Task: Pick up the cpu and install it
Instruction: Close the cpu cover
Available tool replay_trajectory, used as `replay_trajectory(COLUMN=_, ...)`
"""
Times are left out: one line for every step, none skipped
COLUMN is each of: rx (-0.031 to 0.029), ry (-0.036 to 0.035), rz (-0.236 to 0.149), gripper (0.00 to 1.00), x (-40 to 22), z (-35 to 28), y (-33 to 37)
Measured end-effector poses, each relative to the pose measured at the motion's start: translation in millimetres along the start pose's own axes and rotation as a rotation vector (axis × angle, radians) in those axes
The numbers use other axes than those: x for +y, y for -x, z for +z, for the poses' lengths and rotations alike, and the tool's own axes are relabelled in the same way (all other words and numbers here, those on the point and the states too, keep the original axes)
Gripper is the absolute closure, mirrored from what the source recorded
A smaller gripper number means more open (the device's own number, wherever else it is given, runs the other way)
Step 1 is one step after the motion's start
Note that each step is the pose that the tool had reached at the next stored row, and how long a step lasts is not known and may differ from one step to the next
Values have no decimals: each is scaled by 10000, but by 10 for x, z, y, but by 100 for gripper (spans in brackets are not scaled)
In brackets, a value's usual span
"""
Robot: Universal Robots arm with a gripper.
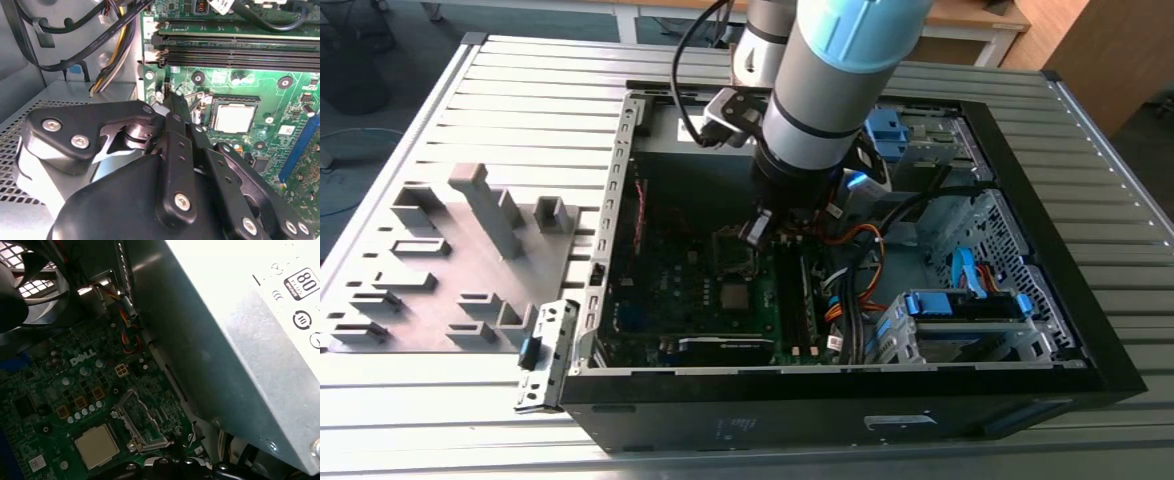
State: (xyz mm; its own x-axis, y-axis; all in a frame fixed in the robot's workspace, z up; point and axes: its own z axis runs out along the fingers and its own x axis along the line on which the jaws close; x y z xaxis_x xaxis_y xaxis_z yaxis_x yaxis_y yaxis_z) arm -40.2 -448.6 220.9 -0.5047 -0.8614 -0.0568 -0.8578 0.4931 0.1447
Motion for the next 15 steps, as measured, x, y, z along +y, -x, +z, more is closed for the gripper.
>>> replay_trajectory(rx=6, ry=5, rz=-31, gripper=89, x=-1, z=0, y=-2)
replay_trajectory(rx=14, ry=11, rz=-63, gripper=89, x=-3, z=-1, y=-3)
replay_trajectory(rx=22, ry=16, rz=-96, gripper=89, x=-4, z=-1, y=-5)
replay_trajectory(rx=31, ry=23, rz=-133, gripper=89, x=-6, z=-1, y=-6)
replay_trajectory(rx=40, ry=30, rz=-171, gripper=89, x=-7, z=-1, y=-6)
replay_trajectory(rx=52, ry=38, rz=-218, gripper=89, x=-8, z=-2, y=-7)
replay_trajectory(rx=66, ry=46, rz=-272, gripper=89, x=-9, z=-2, y=-7)
replay_trajectory(rx=79, ry=55, rz=-333, gripper=89, x=-10, z=-3, y=-7)
replay_trajectory(rx=92, ry=65, rz=-400, gripper=89, x=-11, z=-2, y=-7)
replay_trajectory(rx=106, ry=73, rz=-463, gripper=89, x=-12, z=-2, y=-6)
replay_trajectory(rx=119, ry=82, rz=-526, gripper=89, x=-13, z=-3, y=-6)
replay_trajectory(rx=133, ry=91, rz=-588, gripper=89, x=-13, z=-3, y=-6)
replay_trajectory(rx=148, ry=99, rz=-648, gripper=89, x=-14, z=-3, y=-7)
replay_trajectory(rx=162, ry=108, rz=-706, gripper=89, x=-15, z=-3, y=-7)
replay_trajectory(rx=177, ry=116, rz=-767, gripper=89, x=-15, z=-3, y=-8)
